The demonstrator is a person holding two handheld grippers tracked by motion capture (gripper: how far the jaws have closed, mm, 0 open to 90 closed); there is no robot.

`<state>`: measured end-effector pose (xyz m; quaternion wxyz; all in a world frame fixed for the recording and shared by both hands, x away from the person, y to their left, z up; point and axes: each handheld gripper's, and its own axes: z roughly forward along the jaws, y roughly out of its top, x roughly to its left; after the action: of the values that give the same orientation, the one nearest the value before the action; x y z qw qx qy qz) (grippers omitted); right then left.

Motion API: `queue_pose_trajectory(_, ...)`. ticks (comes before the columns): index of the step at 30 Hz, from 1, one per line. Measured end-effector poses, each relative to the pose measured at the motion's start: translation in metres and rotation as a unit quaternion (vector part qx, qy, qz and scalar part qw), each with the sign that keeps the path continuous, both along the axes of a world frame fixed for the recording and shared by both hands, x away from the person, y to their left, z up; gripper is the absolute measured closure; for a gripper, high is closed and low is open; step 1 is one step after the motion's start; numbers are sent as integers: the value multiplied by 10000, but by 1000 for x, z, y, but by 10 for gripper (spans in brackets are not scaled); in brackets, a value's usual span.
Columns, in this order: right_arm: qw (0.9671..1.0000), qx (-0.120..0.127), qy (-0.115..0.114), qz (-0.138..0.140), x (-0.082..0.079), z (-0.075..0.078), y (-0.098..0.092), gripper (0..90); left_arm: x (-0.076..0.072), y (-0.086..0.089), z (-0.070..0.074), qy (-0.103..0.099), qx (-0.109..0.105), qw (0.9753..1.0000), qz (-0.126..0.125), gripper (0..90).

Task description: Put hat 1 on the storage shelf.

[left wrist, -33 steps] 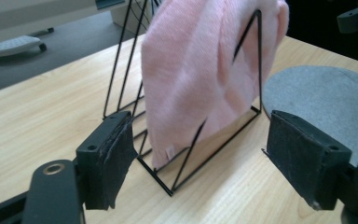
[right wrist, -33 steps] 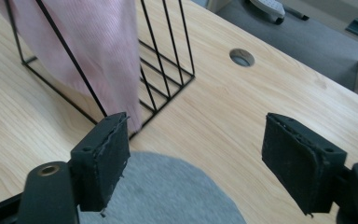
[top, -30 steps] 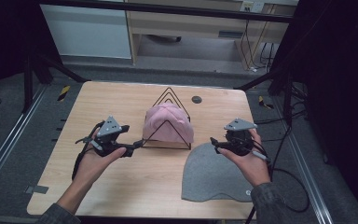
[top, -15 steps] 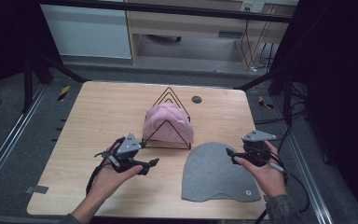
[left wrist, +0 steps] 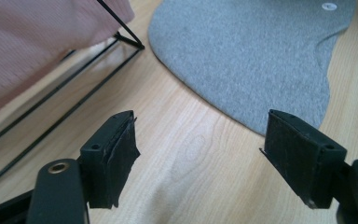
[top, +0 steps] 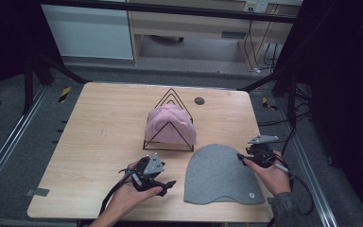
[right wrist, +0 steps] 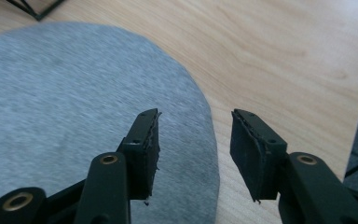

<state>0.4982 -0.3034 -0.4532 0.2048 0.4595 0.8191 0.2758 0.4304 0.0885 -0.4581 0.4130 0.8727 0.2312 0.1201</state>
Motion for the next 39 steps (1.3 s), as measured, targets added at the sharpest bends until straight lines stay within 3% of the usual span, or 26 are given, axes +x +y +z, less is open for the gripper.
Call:
queue_pose_trajectory(11,9989,73,431,-147,25,-23,0,534,-2,11,-1,96,-80,9999,56,185)
queue_pose_trajectory(25,9971,163,737,-80,29,-29,-1,535,1,24,1,171,-225,9995,150,155)
queue_pose_trajectory(33,9965,208,805,-24,30,-29,0,602,2,26,3,146,-233,9995,177,156)
queue_pose_trajectory(39,9966,218,791,80,29,-28,1,778,2,26,4,125,-233,9994,208,157)
